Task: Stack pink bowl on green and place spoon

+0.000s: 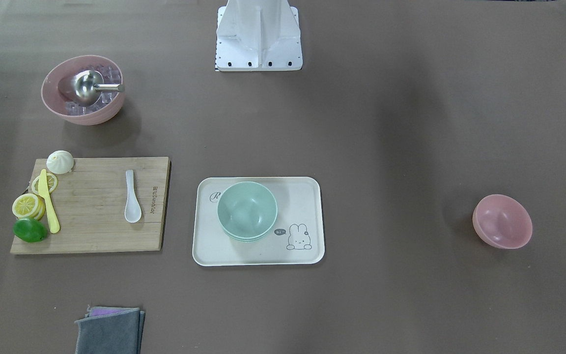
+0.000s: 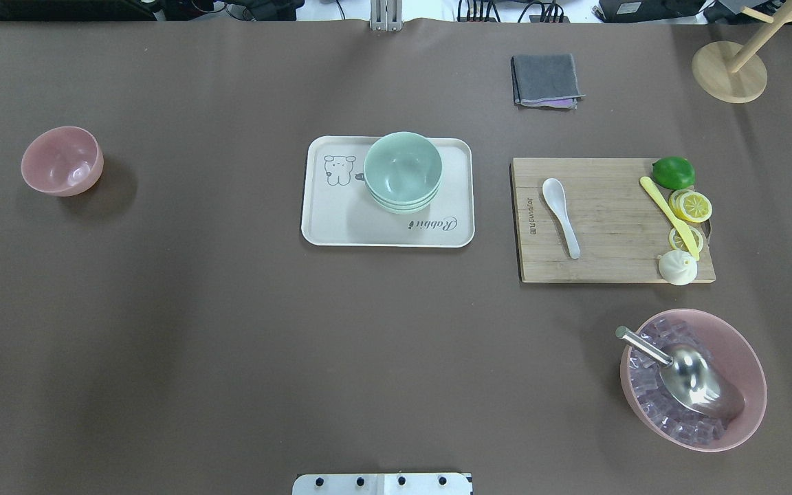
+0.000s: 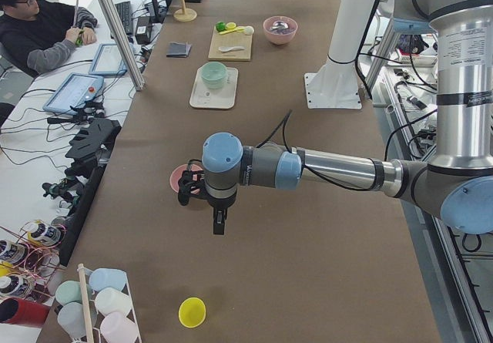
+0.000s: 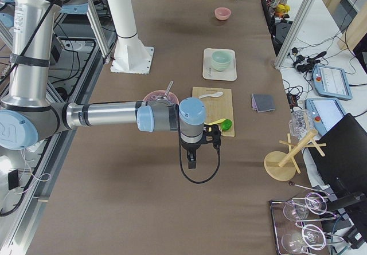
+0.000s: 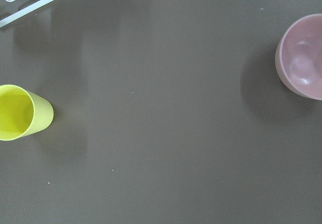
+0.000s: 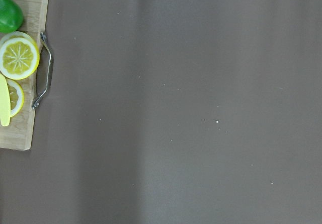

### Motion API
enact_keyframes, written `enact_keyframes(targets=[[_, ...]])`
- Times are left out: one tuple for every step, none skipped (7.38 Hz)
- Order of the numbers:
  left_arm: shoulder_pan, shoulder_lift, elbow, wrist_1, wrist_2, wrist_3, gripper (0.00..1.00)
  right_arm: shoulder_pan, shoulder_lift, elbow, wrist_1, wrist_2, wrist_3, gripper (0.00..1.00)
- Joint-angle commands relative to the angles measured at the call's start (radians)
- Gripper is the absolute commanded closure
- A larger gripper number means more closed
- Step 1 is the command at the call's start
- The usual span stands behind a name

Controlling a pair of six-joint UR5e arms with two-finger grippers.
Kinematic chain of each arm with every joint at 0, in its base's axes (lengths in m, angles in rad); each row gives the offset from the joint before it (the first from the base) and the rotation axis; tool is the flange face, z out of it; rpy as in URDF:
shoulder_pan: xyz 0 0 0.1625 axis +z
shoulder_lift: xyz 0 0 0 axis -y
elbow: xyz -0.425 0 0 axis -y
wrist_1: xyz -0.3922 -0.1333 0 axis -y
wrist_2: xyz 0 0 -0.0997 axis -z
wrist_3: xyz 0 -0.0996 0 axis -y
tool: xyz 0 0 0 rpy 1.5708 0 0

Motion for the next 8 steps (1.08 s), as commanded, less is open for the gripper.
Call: enact_keyframes(targets=[[0.000, -0.040, -0.002, 0.000, 0.000, 0.000, 0.01, 0.000, 0.029, 0.001, 0.042, -0.005, 0.000, 0.00], [0.000, -0.061, 0.001, -0.013, 0.000, 0.000, 0.01, 0.000, 0.029, -0.007, 0.123, -0.009, 0.000, 0.00], [0.000, -0.092, 0.011, -0.048, 0.000, -0.006, 0.01, -0.002, 0.040, -0.005, 0.179, -0.009, 0.000, 0.00], [0.000, -0.104, 0.017, -0.040, -0.002, -0.013, 0.01, -0.014, 0.101, -0.015, 0.167, -0.009, 0.002, 0.00], [0.005, -0.112, 0.036, -0.048, -0.003, -0.010, 0.01, -0.014, 0.112, -0.037, 0.176, 0.001, 0.000, 0.00], [0.005, -0.112, 0.040, -0.056, -0.040, -0.002, 0.01, -0.021, 0.114, -0.038, 0.179, 0.003, -0.002, 0.00], [0.006, -0.112, 0.053, -0.098, -0.087, -0.002, 0.01, -0.028, 0.112, -0.039, 0.181, 0.000, 0.001, 0.00], [0.009, -0.110, 0.051, -0.188, -0.090, -0.014, 0.01, -0.034, 0.115, -0.039, 0.182, -0.002, -0.005, 0.00]])
